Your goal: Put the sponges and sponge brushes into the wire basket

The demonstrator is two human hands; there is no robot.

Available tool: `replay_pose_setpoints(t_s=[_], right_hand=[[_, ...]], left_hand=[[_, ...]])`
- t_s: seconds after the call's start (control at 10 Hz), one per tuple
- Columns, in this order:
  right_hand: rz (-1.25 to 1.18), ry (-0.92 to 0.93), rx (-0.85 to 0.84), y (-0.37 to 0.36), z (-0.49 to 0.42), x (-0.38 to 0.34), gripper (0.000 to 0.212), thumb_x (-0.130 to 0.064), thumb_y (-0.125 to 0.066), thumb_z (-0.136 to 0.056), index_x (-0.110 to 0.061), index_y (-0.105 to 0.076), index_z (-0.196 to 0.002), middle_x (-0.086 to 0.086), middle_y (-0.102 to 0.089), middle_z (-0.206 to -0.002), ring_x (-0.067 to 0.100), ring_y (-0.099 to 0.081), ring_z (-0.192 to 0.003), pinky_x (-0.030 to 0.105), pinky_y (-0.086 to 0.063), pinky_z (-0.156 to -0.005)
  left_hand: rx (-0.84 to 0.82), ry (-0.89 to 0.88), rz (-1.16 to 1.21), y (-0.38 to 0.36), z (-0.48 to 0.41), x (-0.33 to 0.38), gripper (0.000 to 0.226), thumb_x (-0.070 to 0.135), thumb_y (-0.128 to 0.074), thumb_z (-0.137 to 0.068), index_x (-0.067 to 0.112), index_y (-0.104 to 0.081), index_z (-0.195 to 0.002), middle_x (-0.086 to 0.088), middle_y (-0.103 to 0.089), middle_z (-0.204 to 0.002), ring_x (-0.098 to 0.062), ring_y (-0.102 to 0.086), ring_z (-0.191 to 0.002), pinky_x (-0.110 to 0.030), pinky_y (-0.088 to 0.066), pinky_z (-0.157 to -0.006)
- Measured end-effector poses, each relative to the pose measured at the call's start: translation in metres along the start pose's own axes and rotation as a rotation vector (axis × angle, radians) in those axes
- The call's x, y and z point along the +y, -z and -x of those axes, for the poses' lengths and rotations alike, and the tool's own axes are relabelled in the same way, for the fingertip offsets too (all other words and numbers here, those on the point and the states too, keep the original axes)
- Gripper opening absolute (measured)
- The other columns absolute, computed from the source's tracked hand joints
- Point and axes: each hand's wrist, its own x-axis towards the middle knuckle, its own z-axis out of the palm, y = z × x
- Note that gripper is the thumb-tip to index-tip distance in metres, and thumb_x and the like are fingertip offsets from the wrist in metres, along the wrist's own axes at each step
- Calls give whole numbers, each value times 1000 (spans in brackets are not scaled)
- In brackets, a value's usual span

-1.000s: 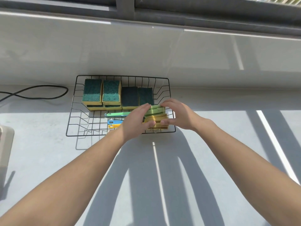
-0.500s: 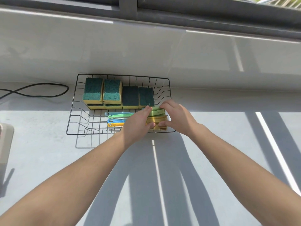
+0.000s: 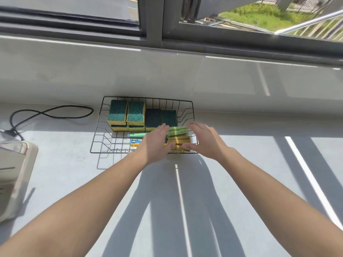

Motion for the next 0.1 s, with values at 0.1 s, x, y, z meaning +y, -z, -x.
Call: replay_pose_setpoints(t_s=[0.1], right_hand=[[38,-23,58,4,7,-12,71,-61,-66,-82,-17,-52,-136,2,-55,-142,24,-53,-125,40,-45,-98]], left_hand=[[59,23,-137,10,18,4,78,55,-48,-96,14,-23,-158,-6,-22,-165,-22,-20,-152,-43,-25,-121]])
